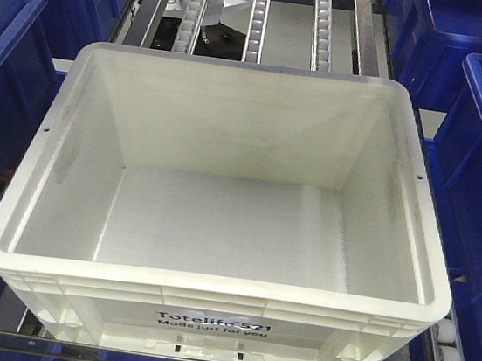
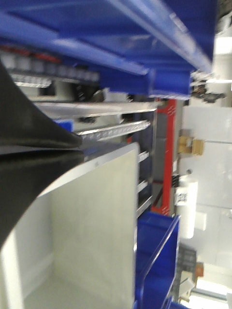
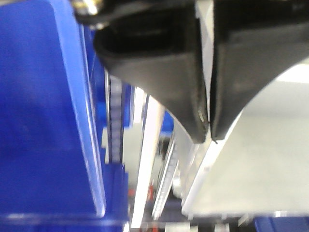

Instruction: Move bin from left to right shelf

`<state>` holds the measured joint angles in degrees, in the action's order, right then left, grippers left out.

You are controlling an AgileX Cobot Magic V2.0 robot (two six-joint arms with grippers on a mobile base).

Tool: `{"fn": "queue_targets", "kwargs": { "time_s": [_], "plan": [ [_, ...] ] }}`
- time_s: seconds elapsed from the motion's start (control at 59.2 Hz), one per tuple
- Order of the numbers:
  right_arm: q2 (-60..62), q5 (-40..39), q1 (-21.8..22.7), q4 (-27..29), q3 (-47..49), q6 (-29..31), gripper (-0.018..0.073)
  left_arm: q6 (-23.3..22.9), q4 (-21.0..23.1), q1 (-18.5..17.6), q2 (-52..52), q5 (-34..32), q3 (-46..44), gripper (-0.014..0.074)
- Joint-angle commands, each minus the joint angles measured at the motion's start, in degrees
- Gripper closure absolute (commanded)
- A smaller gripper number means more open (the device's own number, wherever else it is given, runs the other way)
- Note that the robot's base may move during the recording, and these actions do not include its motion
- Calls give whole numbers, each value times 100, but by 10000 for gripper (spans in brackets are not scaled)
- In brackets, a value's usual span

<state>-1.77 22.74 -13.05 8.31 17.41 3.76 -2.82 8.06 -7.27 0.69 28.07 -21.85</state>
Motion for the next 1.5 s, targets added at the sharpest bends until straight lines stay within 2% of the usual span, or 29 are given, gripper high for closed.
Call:
{"fn": "queue_targets", "kwargs": {
  "time_s": [0.0, 0.068, 0.253, 0.371, 0.878, 1.03, 1.199, 1.368, 1.486],
  "plan": [
    [-336, 107, -15, 21, 397, 29, 564, -24, 379, -39, 80, 30, -213, 593],
    [-523, 149, -15, 21, 505, 29, 564, -24, 431, -39, 80, -4, -213, 593],
    [-774, -186, -15, 463, 516, 24, 564, -30, 431, -39, 80, -850, -213, 593],
    [-774, -307, -15, 479, 516, 24, 564, -78, 431, -39, 80, -1096, -213, 593],
    [-812, -199, -15, 449, 516, 45, 562, -135, 425, -39, 80, -480, -213, 591],
    [-812, -240, -15, 449, 516, 157, 544, -124, 421, -39, 80, -262, -213, 547],
    [-812, -215, -15, 449, 516, 157, 429, -70, 411, -39, 80, -229, -213, 407],
    [-812, -140, -15, 433, 516, 150, 210, -70, 387, -39, 80, -234, -213, 235],
    [-812, 153, -15, 427, 516, 150, 73, -70, 383, -39, 78, -229, -213, 171]
  ]
}}
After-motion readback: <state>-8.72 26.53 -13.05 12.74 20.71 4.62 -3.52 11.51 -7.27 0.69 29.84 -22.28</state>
